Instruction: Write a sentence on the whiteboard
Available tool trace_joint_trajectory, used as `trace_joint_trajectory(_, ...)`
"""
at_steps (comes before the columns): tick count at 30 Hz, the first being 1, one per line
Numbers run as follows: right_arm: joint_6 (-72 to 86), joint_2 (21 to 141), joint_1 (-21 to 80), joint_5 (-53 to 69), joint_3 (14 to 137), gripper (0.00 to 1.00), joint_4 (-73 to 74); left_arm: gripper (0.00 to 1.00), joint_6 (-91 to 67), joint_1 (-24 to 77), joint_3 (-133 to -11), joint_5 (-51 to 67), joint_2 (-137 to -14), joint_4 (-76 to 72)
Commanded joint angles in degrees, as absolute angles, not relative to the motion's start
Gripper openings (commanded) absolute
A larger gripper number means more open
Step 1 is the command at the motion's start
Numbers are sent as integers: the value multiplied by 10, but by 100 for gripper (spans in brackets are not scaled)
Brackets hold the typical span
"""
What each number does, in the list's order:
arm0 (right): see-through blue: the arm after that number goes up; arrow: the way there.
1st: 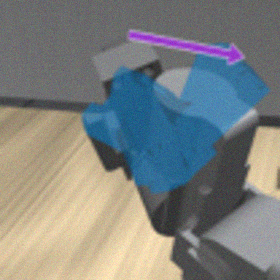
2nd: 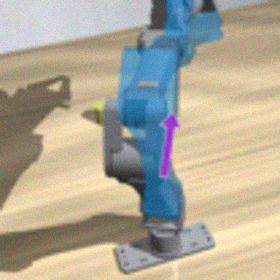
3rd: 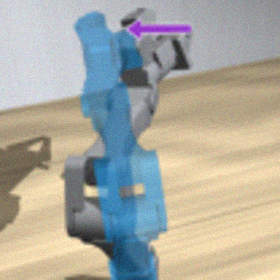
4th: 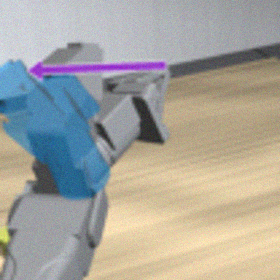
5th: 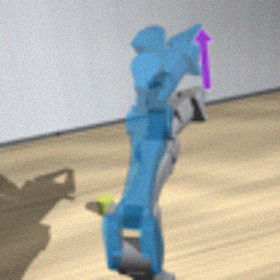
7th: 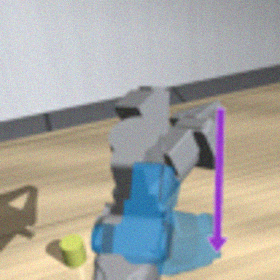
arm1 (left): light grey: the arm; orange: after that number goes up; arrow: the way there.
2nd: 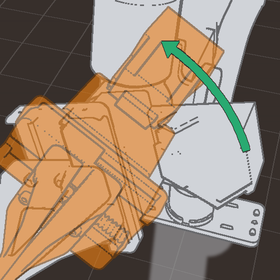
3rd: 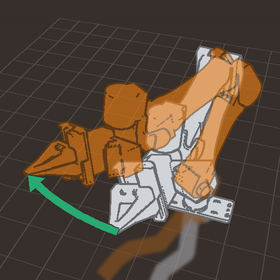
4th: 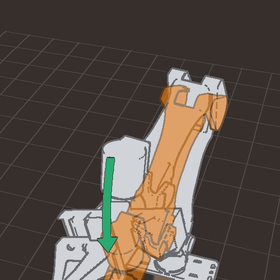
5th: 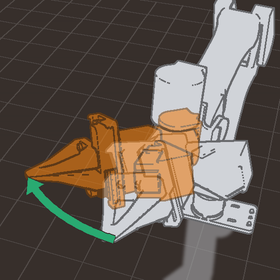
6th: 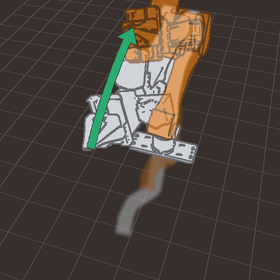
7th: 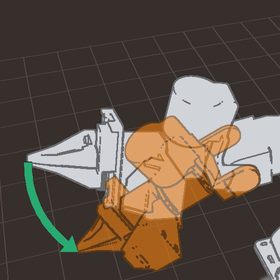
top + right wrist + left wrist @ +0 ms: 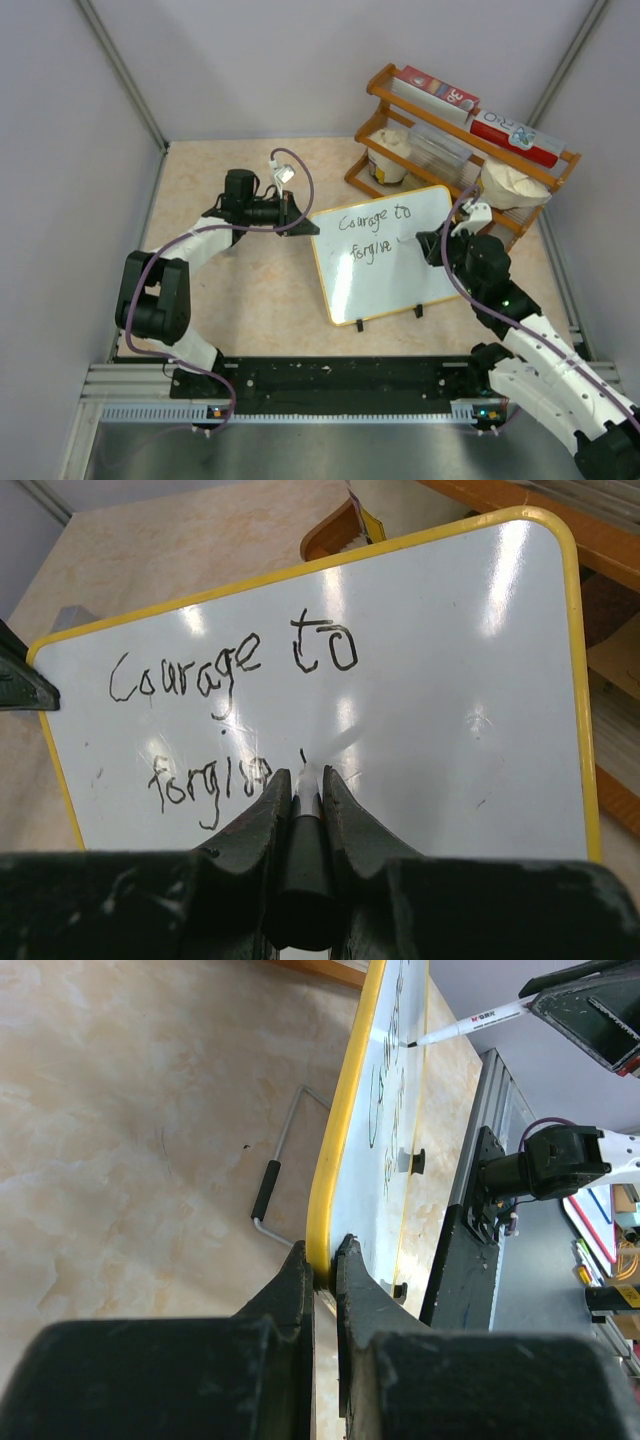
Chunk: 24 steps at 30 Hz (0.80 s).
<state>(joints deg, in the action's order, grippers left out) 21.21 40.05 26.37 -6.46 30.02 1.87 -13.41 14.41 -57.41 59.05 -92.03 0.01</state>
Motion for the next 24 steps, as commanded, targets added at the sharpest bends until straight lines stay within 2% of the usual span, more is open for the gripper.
trace_joint_trajectory(1,218,384,257,-69,294,0,38,0,-25,178,-544,539,-935,24)
trace_joint_trajectory(13,229,368,257,-60,277,0,43,0,-26,178,-543,538,-935,23)
trace_joint_trajectory(24,216,409,257,-77,307,0,4,0,-25,178,-542,537,-932,25)
